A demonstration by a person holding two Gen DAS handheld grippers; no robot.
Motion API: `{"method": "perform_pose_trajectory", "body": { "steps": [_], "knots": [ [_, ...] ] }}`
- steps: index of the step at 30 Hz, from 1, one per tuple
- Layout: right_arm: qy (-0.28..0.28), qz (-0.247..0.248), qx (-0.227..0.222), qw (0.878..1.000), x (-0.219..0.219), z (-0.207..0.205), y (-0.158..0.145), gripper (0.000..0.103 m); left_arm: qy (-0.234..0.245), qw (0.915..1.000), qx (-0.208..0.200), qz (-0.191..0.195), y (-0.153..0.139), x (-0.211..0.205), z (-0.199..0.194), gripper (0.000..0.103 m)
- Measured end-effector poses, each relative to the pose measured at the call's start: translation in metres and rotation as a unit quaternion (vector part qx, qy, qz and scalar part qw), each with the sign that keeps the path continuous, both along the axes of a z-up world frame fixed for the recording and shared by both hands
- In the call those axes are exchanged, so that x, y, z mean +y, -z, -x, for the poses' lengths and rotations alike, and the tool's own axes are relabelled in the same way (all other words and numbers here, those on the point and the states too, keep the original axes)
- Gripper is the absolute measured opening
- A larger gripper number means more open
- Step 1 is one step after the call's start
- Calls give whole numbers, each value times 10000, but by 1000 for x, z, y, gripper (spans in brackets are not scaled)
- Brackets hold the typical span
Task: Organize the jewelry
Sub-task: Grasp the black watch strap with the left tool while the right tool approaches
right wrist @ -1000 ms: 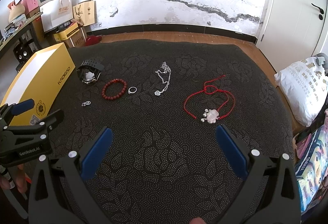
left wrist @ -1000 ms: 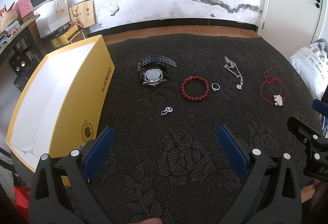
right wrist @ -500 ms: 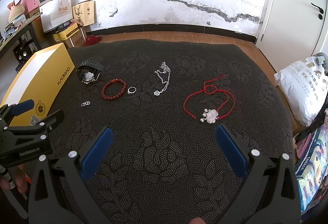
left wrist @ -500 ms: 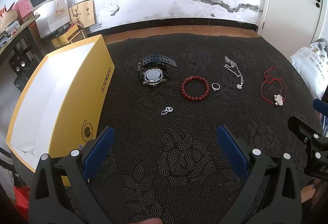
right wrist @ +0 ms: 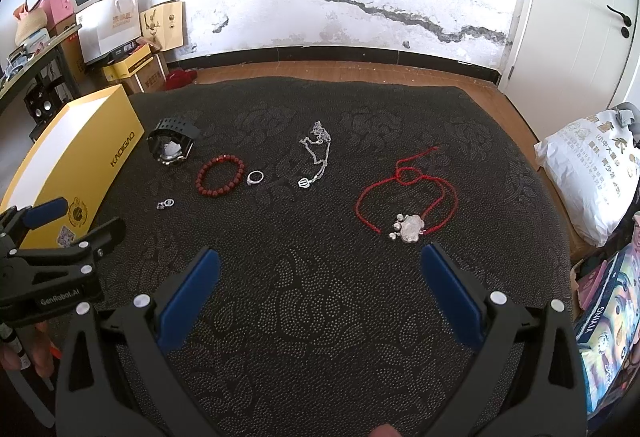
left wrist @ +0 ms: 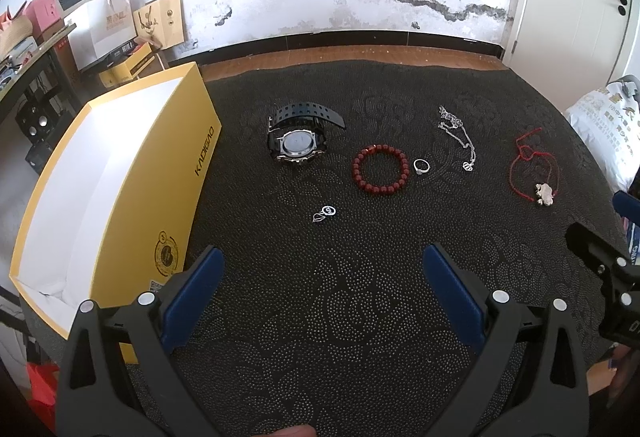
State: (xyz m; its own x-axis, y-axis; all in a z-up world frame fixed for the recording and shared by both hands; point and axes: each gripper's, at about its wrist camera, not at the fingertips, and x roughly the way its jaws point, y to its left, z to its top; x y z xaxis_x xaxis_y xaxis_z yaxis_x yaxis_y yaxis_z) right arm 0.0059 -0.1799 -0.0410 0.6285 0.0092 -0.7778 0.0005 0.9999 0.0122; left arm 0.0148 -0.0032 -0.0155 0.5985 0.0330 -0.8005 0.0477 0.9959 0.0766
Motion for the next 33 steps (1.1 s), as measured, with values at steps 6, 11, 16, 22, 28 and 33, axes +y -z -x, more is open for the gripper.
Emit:
{"method": "perform_pose_trajectory", "body": {
  "steps": [6, 11, 16, 22, 28, 33],
  "knots": [
    [51, -42, -18, 10000, -6, -9, -3, 97, 1, 10000, 24, 14, -3, -3, -15, 97],
    [139, -22, -59, 9999, -14, -22, -4, 97, -111, 9999, 12, 90, -6, -2, -40, 97],
    [221, 9, -11, 9998, -19, -34, 1, 97, -247, 9995, 165, 111, 8, 4, -74, 97],
    [250, 23, 20, 9997, -28, -42, 5, 97, -302, 9987, 388, 154, 27, 6, -105, 97],
    [268, 18, 113, 9996, -36, -56, 14, 97, -452, 9980, 430, 85, 43, 12, -133, 97],
    [272, -10, 160, 9995, -39, -63, 18, 97, -518, 9976, 468, -6, 58, 17, -153, 97]
  ]
}}
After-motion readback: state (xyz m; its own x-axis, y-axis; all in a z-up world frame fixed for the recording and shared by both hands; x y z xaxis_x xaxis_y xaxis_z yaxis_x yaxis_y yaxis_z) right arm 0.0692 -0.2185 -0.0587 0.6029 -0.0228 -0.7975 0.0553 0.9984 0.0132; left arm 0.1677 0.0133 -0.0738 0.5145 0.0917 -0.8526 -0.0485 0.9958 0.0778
